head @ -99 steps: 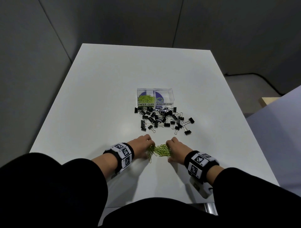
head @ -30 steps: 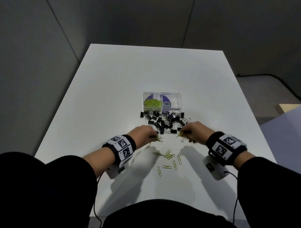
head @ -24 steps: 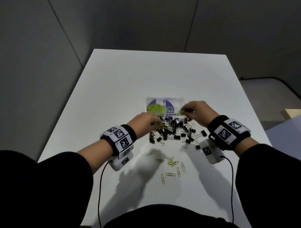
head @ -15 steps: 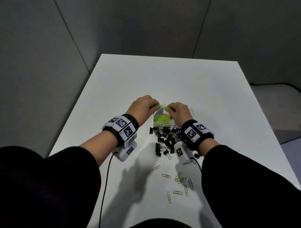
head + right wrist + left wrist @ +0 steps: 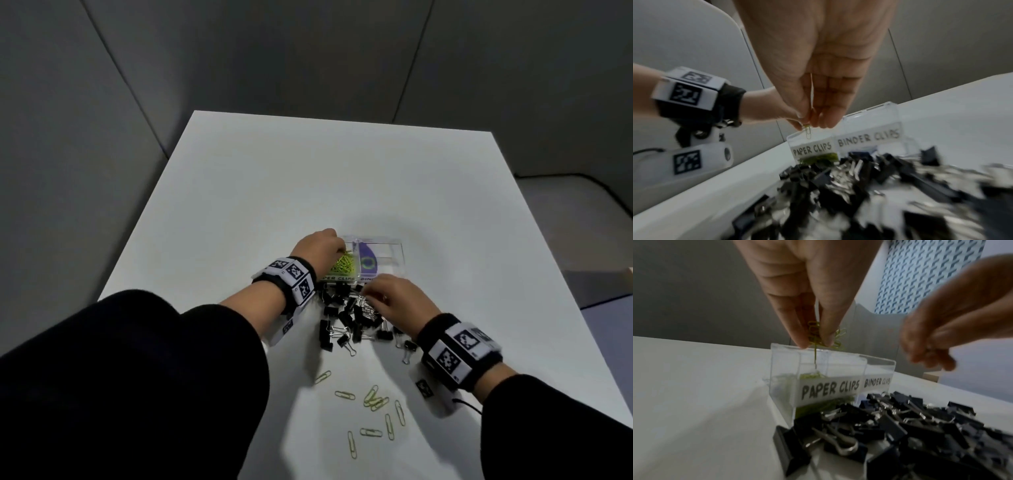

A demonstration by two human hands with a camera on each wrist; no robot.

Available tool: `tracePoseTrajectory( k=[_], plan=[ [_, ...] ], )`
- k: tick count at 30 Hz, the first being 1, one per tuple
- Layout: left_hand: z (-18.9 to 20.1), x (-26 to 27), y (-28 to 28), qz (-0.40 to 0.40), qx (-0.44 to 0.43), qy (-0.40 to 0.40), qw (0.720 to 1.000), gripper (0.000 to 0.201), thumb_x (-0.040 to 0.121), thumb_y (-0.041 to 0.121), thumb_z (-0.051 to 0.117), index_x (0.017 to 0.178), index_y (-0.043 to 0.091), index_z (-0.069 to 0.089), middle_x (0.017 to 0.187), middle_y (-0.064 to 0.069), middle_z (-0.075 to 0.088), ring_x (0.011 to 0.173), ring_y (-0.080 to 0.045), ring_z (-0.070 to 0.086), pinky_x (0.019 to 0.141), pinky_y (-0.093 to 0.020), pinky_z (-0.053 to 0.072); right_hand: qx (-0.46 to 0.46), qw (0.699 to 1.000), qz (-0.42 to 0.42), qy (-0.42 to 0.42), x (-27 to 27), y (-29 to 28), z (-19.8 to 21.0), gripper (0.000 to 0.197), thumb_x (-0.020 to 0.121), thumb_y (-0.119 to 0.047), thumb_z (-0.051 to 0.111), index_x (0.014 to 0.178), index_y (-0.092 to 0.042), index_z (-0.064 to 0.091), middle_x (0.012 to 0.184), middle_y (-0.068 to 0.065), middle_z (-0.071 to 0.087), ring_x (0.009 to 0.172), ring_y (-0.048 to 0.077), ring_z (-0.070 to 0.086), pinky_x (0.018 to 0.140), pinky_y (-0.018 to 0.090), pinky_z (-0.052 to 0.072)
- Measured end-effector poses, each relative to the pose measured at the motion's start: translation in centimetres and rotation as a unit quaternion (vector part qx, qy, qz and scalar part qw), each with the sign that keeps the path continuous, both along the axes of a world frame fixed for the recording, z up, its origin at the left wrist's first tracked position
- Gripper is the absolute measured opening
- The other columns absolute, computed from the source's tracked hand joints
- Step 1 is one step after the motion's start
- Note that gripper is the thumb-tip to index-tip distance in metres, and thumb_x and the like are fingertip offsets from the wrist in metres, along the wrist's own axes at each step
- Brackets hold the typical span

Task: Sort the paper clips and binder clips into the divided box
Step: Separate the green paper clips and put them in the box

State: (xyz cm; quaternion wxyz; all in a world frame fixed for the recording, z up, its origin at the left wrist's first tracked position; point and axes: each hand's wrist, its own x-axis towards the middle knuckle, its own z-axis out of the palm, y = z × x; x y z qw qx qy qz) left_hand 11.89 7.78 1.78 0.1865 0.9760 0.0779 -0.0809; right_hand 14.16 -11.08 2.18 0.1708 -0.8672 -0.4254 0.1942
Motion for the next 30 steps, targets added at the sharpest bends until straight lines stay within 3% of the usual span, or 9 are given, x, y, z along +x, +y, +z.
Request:
tracePoseTrajectory(
  k=[5, 8, 12, 16, 18, 21, 24, 26, 30],
  plan=[
    [-1.5, 0.1, 0.0, -0.073, 0.088, 0.069, 0.991, 0.029, 0.095, 0.006, 0.041, 0.117, 0.010, 0.059, 0.121, -0.010, 0.057, 0.110, -0.028, 0.057, 0.088, -0.038, 0.050, -0.055, 0.998, 0.008, 0.022, -1.7, -3.3, -0.8, 0.022, 0.094, -0.018, 0.050, 0.109, -0.011, 0.066, 0.108, 0.005, 0.063, 0.098, 0.020, 0.060, 0.081, 0.021, 0.042],
    [-0.6, -0.9, -0.4, -0.077, 0.087, 0.030, 0.993, 0.031, 0.096, 0.011, 0.042, 0.123, 0.012, 0.057, 0.126, -0.007, 0.055, 0.113, -0.026, 0.055, 0.088, -0.040, 0.052, -0.088, 0.995, 0.025, 0.025, -2.8, -4.5, -1.1, 0.024, 0.095, -0.019, 0.048, 0.109, -0.011, 0.065, 0.110, 0.006, 0.063, 0.098, 0.021, 0.060, 0.084, 0.027, 0.046],
    [0.8, -4.9, -1.6, -0.046, 0.020, -0.040, 0.998, 0.023, 0.096, 0.022, 0.044, 0.110, 0.012, 0.060, 0.116, -0.005, 0.056, 0.104, -0.022, 0.055, 0.081, -0.035, 0.050, -0.136, 0.990, 0.035, 0.023, -4.1, -6.1, -1.4, 0.025, 0.094, -0.023, 0.050, 0.110, -0.010, 0.063, 0.111, 0.007, 0.064, 0.098, 0.020, 0.060, 0.078, 0.021, 0.042],
    [-0.5, -10.4, -4.1, -0.079, 0.022, 0.057, 0.995, 0.022, 0.095, 0.029, 0.045, 0.105, 0.014, 0.058, 0.107, -0.002, 0.061, 0.095, -0.019, 0.058, 0.075, -0.027, 0.045, -0.225, 0.974, 0.030, 0.015, -5.6, -8.0, -2.0, 0.034, 0.089, -0.038, 0.056, 0.110, -0.012, 0.057, 0.113, 0.005, 0.062, 0.096, 0.021, 0.058, 0.076, 0.027, 0.042],
    [-1.5, -12.7, -5.3, -0.073, 0.026, 0.112, 0.991, 0.027, 0.093, 0.035, 0.048, 0.110, 0.016, 0.058, 0.112, -0.002, 0.059, 0.101, -0.020, 0.058, 0.077, -0.028, 0.044, -0.224, 0.974, 0.033, 0.026, -6.5, -8.8, -2.3, 0.037, 0.087, -0.039, 0.058, 0.113, -0.013, 0.053, 0.116, 0.005, 0.059, 0.094, 0.020, 0.057, 0.077, 0.026, 0.043],
    [-2.8, -14.7, -6.6, -0.031, 0.007, 0.161, 0.987, 0.042, 0.087, 0.041, 0.058, 0.119, 0.016, 0.054, 0.121, -0.004, 0.053, 0.108, -0.023, 0.055, 0.087, -0.034, 0.047, -0.190, 0.979, 0.068, 0.023, -7.7, -9.4, -2.9, 0.041, 0.088, -0.033, 0.057, 0.124, -0.017, 0.046, 0.124, 0.002, 0.052, 0.105, 0.021, 0.057, 0.083, 0.032, 0.047],
    [-3.6, -15.6, -7.3, 0.011, -0.021, 0.159, 0.987, 0.046, 0.083, 0.037, 0.064, 0.119, 0.012, 0.052, 0.121, -0.007, 0.050, 0.106, -0.024, 0.054, 0.088, -0.033, 0.046, -0.127, 0.986, 0.108, -0.026, -8.6, -9.6, -3.8, 0.032, 0.096, -0.034, 0.042, 0.122, -0.018, 0.051, 0.117, 0.003, 0.057, 0.097, 0.022, 0.060, 0.071, 0.031, 0.050],
    [-3.8, -15.7, -7.8, 0.031, -0.039, 0.147, 0.988, 0.046, 0.083, 0.035, 0.065, 0.119, 0.010, 0.053, 0.120, -0.009, 0.049, 0.105, -0.025, 0.053, 0.088, -0.032, 0.045, -0.099, 0.987, 0.122, -0.042, -8.7, -9.5, -4.4, 0.028, 0.094, -0.032, 0.047, 0.117, -0.017, 0.055, 0.110, 0.004, 0.058, 0.093, 0.023, 0.060, 0.067, 0.030, 0.050],
    [-4.3, -16.0, -9.7, 0.036, -0.059, 0.123, 0.990, 0.052, 0.081, 0.037, 0.068, 0.122, 0.010, 0.052, 0.122, -0.009, 0.047, 0.110, -0.025, 0.049, 0.092, -0.032, 0.043, -0.134, 0.986, 0.096, -0.016, -8.8, -8.6, -4.4, 0.028, 0.085, -0.012, 0.059, 0.112, -0.006, 0.054, 0.111, 0.009, 0.053, 0.098, 0.027, 0.054, 0.081, 0.036, 0.051]
  ],
)
